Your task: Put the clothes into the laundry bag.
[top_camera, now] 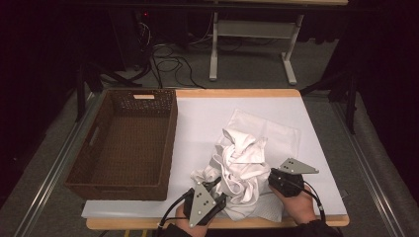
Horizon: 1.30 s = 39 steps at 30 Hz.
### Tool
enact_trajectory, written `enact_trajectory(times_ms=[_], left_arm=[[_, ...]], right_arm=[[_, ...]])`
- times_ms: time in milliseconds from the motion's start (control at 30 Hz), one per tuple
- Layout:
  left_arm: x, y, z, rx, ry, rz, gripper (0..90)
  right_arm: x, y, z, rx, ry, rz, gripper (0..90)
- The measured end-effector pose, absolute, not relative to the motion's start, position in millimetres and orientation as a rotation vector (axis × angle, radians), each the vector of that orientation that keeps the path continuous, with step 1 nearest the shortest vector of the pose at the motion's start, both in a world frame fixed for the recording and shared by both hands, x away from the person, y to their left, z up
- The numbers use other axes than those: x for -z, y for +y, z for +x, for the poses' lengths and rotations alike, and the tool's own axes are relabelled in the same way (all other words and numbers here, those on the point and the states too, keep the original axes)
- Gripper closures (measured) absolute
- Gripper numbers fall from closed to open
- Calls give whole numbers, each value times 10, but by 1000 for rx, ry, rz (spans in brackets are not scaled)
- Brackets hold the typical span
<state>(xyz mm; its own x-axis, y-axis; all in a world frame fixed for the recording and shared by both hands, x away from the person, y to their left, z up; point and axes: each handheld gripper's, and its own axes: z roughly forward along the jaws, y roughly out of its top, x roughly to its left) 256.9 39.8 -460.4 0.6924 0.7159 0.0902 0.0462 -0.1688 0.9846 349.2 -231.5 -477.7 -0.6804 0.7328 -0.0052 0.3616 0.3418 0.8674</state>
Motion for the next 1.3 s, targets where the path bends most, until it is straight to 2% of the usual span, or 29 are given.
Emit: enact_trajectory(times_ms=[267,600,900,1100,1300], left_arm=[[4867,180,2746,-647,683,1752,697],[5072,-137,2942,-639,721,1798,695],[5147,-260,3065,-645,768,1900,690],[5160,-309,3177,-584,789,1989,679],[5174,-325,3208,-548,794,2006,665]], right_arm=[[4651,-2446,3477,-1345,2136,991,900],[4543,-2455,3418,-1387,2079,945,900],[4510,-2444,3358,-1402,2076,915,900],[4488,-2422,3306,-1408,2080,890,900],[4477,-2408,3253,-1410,2083,874,900]])
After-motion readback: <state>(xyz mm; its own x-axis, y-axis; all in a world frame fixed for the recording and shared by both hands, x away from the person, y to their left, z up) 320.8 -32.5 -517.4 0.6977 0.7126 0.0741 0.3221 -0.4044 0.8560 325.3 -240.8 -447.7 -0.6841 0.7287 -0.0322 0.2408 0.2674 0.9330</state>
